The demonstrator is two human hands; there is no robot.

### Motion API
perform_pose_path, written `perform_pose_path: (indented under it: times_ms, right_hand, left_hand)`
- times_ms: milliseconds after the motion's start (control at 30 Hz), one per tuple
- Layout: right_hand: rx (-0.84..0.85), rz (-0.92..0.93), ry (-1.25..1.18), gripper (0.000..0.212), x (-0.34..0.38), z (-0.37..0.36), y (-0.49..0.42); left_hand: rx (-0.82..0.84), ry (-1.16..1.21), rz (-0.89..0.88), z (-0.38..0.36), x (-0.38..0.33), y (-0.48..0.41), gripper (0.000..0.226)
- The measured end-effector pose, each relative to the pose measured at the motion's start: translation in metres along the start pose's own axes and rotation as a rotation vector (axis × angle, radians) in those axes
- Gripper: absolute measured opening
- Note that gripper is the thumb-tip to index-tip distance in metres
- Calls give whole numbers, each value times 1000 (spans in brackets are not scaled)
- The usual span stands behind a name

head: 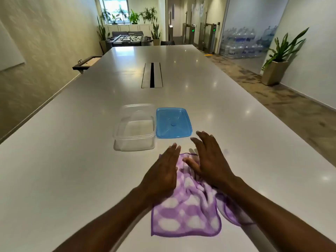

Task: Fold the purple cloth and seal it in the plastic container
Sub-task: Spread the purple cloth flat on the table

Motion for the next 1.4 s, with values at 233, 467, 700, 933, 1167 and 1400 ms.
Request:
perform_pose_path:
  times_ms: [233, 467, 700, 933, 1167, 1400]
  right_hand:
    - [-24, 118, -41, 27, 10, 4, 17]
    - [180, -20, -61, 43, -15, -19, 30]
    - [334, -116, -45, 57, -39, -19, 38]
    - [161, -56, -55, 52, -9, 13, 26]
    - [264, 69, -27, 45, 23, -14, 41]
    - [328, 13, -7, 41, -23, -12, 56]
  left_hand:
    - [273, -105, 54, -37, 7, 28, 89]
    - [359, -244, 108, -38, 24, 35, 104]
    - [366, -282, 147, -22, 43, 39, 103]
    - [156, -292, 125, 8, 20, 22, 65]
    - [134, -122, 157, -21, -11, 33, 61]
    - [262, -261, 177, -28, 15, 52, 77]
Point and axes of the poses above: each hand's wrist, its own y-axis away from the middle knuckle, its own z-axis out of the back of the hand, x = y × z, the point moved 7 cm from there along -y, towards the middle knuckle, and after that the axes turned 14 degrees about -x, right-handed, at the moved point
